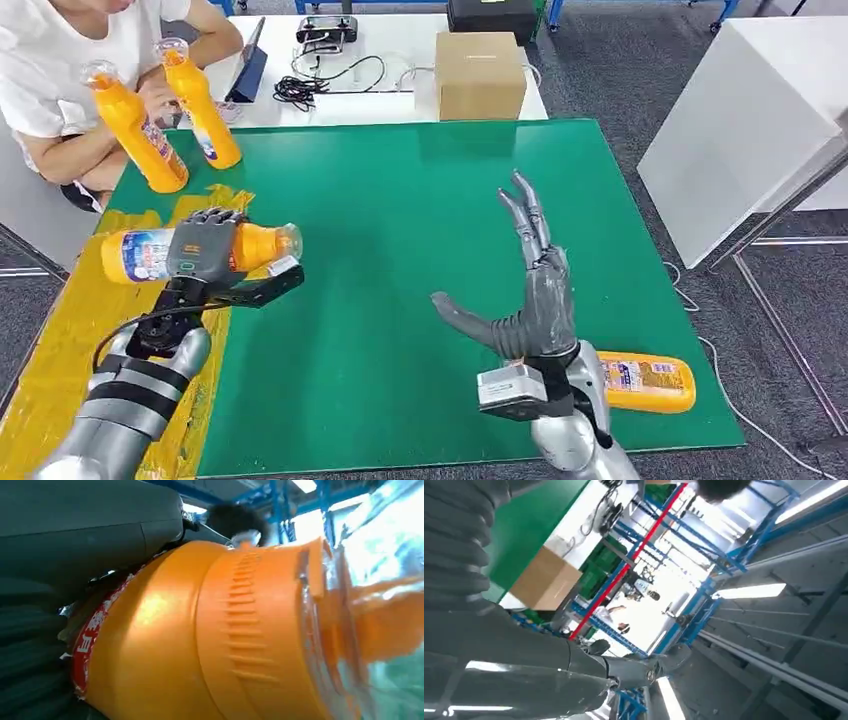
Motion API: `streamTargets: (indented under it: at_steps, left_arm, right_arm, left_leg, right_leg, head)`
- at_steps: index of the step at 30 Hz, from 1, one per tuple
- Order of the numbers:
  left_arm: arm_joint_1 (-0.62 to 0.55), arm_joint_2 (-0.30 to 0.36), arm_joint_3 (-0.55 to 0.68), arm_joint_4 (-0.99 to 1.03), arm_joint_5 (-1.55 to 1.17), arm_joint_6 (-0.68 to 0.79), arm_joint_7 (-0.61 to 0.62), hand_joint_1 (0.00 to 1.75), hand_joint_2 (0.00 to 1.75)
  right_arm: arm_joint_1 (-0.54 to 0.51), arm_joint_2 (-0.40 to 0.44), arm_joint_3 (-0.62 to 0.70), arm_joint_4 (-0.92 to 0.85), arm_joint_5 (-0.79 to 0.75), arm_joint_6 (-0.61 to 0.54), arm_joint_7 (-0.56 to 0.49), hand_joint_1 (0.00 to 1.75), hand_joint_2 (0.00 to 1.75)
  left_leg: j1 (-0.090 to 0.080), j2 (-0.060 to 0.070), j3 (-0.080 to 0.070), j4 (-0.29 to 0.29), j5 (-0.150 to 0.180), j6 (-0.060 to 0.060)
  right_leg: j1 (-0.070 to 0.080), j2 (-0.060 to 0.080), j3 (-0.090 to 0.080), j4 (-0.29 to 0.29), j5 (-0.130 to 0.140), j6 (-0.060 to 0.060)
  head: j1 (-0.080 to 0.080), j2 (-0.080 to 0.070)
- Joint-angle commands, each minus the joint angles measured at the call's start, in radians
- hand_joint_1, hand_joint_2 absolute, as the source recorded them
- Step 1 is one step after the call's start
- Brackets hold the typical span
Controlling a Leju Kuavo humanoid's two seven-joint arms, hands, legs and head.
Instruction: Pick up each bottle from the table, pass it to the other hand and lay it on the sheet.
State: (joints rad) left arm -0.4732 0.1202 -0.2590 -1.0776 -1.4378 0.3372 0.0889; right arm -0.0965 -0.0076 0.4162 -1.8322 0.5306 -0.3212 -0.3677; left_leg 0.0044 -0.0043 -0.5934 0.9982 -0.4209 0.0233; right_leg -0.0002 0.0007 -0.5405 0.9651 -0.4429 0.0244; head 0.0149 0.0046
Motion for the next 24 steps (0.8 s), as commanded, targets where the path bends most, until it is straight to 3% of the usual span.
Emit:
streamTargets:
  at_steps: [1, 7, 19, 20, 22, 23, 24]
  left_arm:
    - [-0.082, 0.027, -0.016, 0.162, -0.004, -0.01, 0.001, 1.75, 1.75]
    - [-0.077, 0.029, -0.011, 0.17, -0.006, -0.04, 0.01, 1.75, 1.75]
    - [-0.085, -0.006, 0.039, 0.409, 0.039, -0.049, -0.016, 1.75, 1.75]
    - [-0.082, -0.013, 0.047, 0.418, 0.059, -0.04, -0.034, 1.55, 1.75]
    - [-0.074, -0.021, 0.055, 0.416, 0.091, -0.048, -0.058, 0.1, 1.75]
    - [-0.069, -0.024, 0.055, 0.418, 0.103, -0.063, -0.063, 0.0, 1.75]
    - [-0.066, -0.023, 0.054, 0.422, 0.104, -0.069, -0.062, 0.0, 1.75]
  right_arm:
    - [-0.004, -0.032, -0.037, -0.018, -0.003, 0.005, 0.005, 0.0, 1.75]
    - [0.003, -0.031, -0.051, -0.021, -0.009, 0.012, 0.006, 0.0, 1.75]
    - [0.026, -0.011, -0.1, 0.023, -0.01, 0.021, 0.0, 0.0, 1.75]
    - [0.026, -0.013, -0.102, 0.027, -0.009, 0.02, 0.003, 0.0, 1.75]
    - [0.027, -0.012, -0.106, 0.033, -0.007, 0.019, 0.006, 0.0, 1.75]
    - [0.027, -0.011, -0.107, 0.038, -0.007, 0.02, 0.007, 0.0, 1.75]
    - [0.026, -0.01, -0.107, 0.04, -0.007, 0.02, 0.007, 0.0, 1.75]
  left_leg:
    - [0.001, -0.002, 0.004, 0.0, -0.002, -0.001]
    - [0.0, -0.002, 0.002, 0.0, -0.001, -0.001]
    - [0.001, -0.001, 0.005, -0.001, -0.002, -0.001]
    - [0.0, -0.001, 0.002, -0.001, -0.001, -0.001]
    - [0.0, -0.002, 0.003, -0.001, -0.001, 0.0]
    - [0.001, -0.002, 0.004, -0.001, -0.001, -0.001]
    - [0.001, -0.002, 0.005, -0.001, -0.002, -0.001]
  right_leg:
    - [0.001, -0.002, 0.005, -0.001, -0.002, 0.001]
    - [0.001, -0.001, 0.004, -0.001, -0.001, 0.0]
    - [0.001, -0.001, 0.007, -0.002, -0.002, 0.0]
    - [0.0, -0.001, 0.003, -0.002, -0.001, 0.0]
    - [0.0, -0.001, 0.004, -0.002, -0.001, 0.001]
    - [0.001, -0.002, 0.006, -0.003, -0.001, 0.001]
    - [0.001, -0.002, 0.007, -0.003, -0.002, 0.001]
  head:
    - [0.001, 0.0]
    - [0.0, 0.0]
    - [0.0, 0.0]
    - [0.0, 0.0]
    - [0.0, 0.0]
    - [0.0, 0.0]
    - [0.0, 0.0]
